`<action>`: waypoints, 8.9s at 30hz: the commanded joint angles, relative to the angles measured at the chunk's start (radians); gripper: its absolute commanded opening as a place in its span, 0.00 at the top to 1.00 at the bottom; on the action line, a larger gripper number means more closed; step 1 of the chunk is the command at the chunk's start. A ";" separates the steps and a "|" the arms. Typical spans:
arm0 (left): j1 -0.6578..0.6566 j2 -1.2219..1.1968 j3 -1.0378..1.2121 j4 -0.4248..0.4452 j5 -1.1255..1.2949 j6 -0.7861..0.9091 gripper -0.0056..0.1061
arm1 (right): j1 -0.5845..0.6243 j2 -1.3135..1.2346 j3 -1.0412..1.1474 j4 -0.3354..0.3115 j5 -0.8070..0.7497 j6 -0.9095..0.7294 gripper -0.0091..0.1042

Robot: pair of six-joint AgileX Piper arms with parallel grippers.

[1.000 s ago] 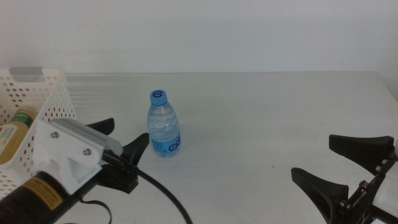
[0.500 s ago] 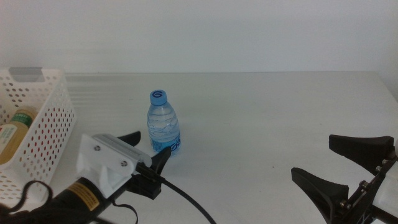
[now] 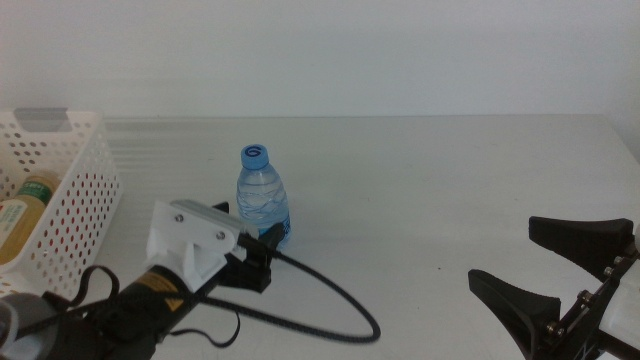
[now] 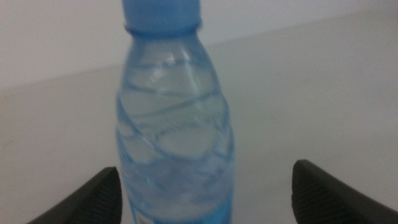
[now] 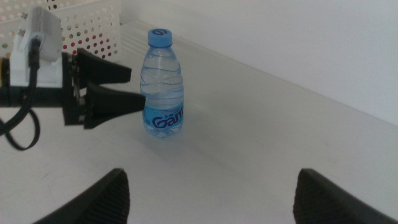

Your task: Use arms to grab the bottles and put them into the dustbin to the left of the table.

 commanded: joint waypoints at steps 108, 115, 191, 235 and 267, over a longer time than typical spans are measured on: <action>0.326 -0.406 -1.101 0.194 2.120 0.062 0.99 | -0.007 -0.004 -0.025 -0.006 -0.068 -0.008 0.25; 0.520 -0.316 -1.117 0.092 2.167 0.158 0.99 | -0.007 -0.004 -0.025 -0.006 -0.068 -0.008 0.25; 0.282 -0.785 -0.603 -0.071 1.501 0.181 0.16 | -0.007 -0.004 -0.025 -0.006 -0.068 -0.008 0.25; 0.283 -1.443 0.056 0.001 1.306 0.182 0.16 | -0.553 -0.610 0.160 0.113 0.105 -0.008 0.25; 0.457 -1.790 0.408 -0.193 1.291 0.182 0.16 | -0.621 -0.801 0.367 0.124 0.139 -0.008 0.25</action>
